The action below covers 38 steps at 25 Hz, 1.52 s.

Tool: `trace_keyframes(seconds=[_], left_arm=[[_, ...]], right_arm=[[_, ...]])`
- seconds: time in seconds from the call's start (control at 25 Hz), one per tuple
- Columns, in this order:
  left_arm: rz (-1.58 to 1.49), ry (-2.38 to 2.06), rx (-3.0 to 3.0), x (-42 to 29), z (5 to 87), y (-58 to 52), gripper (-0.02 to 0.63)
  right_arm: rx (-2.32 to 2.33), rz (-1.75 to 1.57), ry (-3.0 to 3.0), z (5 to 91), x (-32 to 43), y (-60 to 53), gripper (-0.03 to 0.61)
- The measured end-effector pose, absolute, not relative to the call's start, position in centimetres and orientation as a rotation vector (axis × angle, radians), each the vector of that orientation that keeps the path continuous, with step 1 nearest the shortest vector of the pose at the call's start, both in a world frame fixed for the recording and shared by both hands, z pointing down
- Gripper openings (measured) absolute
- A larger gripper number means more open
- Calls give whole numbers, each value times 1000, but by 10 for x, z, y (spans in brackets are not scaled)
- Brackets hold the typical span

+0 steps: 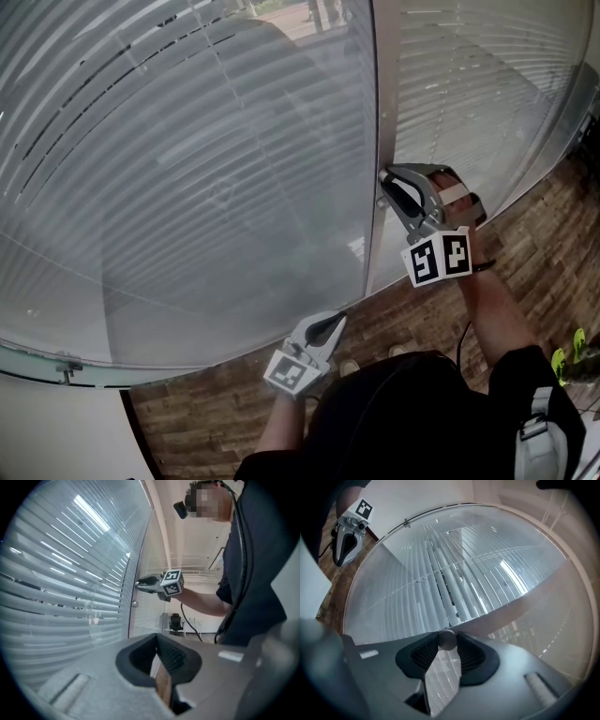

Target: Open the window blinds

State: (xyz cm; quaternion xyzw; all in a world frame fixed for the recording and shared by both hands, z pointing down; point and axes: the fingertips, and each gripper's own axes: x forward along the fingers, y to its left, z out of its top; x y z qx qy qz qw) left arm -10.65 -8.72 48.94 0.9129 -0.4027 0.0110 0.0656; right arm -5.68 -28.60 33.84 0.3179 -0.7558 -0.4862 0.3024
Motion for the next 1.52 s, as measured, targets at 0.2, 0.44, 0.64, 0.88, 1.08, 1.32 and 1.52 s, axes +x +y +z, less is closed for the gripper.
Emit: trace_keyframes(seconds=[0.2,0.44,0.64,0.88,1.08,1.32,1.52], left_arm=[[39,-1215,2754,-106,489,-85,5],[44,-1221,2745,-108,490,-83,5],[48,-1216,2750,-107,492,-81,5],[55,-1227,2742,-111,493,-78,5],[50,-1233,2745,-114,492,-76,5],[74,-1218,2731,-113,497,-75,5],[74,-1198,2750,-110,496,-75,5]], right_arm=[[876,-1228,-2067,336,-56,-286,129],[919,-1137,-2157,334,-56,-287,129],[979,-1038,-2246,332,-55,-287,129],[1035,-892,-2377,329,-53,-288,129],[1107,-741,-2523,330,-53,-292,129],[1149,-590,-2623,329,-51,-293,129],[1197,-451,-2692,327,-48,-296,129]])
